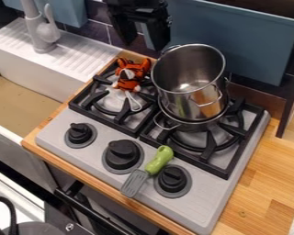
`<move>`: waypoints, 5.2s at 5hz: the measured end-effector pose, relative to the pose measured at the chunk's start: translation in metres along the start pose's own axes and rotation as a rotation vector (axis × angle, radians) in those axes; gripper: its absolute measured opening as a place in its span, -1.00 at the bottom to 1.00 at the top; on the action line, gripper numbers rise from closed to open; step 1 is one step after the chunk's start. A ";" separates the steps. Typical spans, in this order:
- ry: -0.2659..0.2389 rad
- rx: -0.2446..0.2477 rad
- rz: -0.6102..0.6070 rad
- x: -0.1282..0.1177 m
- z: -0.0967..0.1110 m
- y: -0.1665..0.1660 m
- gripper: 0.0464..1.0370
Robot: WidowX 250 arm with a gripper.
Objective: Put the spatula inside the pot
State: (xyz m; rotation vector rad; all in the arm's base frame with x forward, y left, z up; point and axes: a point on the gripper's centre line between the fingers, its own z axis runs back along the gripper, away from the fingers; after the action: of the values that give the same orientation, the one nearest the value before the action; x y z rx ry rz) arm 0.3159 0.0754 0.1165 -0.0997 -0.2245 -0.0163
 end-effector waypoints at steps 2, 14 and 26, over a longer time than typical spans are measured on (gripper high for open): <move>0.064 -0.053 0.006 -0.009 -0.008 -0.006 0.92; 0.063 0.018 -0.362 -0.128 -0.062 -0.047 0.92; 0.065 0.076 -0.563 -0.130 -0.097 -0.049 -0.08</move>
State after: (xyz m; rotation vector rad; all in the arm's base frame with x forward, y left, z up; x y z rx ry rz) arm 0.2097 0.0179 -0.0018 0.0426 -0.1820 -0.5702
